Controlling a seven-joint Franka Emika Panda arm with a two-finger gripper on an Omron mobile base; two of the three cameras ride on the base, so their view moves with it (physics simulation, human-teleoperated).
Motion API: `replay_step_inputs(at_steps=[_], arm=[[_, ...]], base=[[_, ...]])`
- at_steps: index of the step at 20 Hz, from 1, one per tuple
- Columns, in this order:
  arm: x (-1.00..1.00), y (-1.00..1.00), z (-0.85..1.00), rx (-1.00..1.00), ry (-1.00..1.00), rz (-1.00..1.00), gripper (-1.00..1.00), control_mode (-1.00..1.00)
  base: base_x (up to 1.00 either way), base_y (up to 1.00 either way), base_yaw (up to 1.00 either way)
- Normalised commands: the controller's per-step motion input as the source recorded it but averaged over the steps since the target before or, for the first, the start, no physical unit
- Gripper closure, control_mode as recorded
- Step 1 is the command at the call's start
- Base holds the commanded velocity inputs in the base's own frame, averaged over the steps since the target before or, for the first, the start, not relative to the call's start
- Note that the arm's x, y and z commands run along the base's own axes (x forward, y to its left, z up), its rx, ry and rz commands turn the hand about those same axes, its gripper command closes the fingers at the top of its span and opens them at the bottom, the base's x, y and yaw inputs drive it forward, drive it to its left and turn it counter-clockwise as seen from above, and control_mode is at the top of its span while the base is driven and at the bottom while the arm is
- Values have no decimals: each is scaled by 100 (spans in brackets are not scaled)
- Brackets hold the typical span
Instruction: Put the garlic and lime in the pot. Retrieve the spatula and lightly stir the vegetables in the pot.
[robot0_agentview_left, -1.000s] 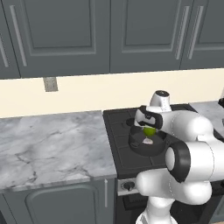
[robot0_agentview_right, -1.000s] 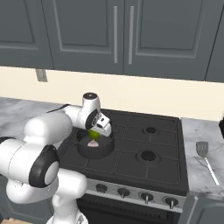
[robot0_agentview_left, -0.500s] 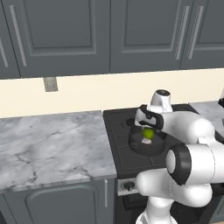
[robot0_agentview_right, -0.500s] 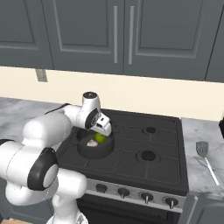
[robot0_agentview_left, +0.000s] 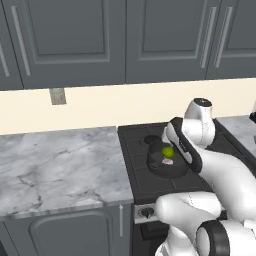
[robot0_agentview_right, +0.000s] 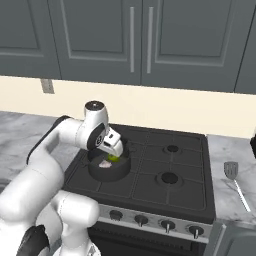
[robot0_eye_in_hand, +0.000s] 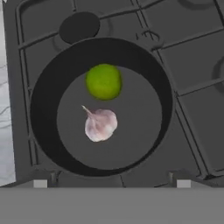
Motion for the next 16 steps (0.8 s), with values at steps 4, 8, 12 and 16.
replay_step_inputs(at_steps=[4, 8, 12, 16], arm=[[-98, 0, 6, -4, 0, 10, -100, -100], [-53, 0, 21, -15, 0, 20, -100, -100], [-25, 0, 24, -15, 0, 22, -100, -100], [0, 0, 0, 0, 0, 0, -100, -100]], base=[[0, 0, 0], [0, 0, 0], [0, 0, 0], [0, 0, 0]])
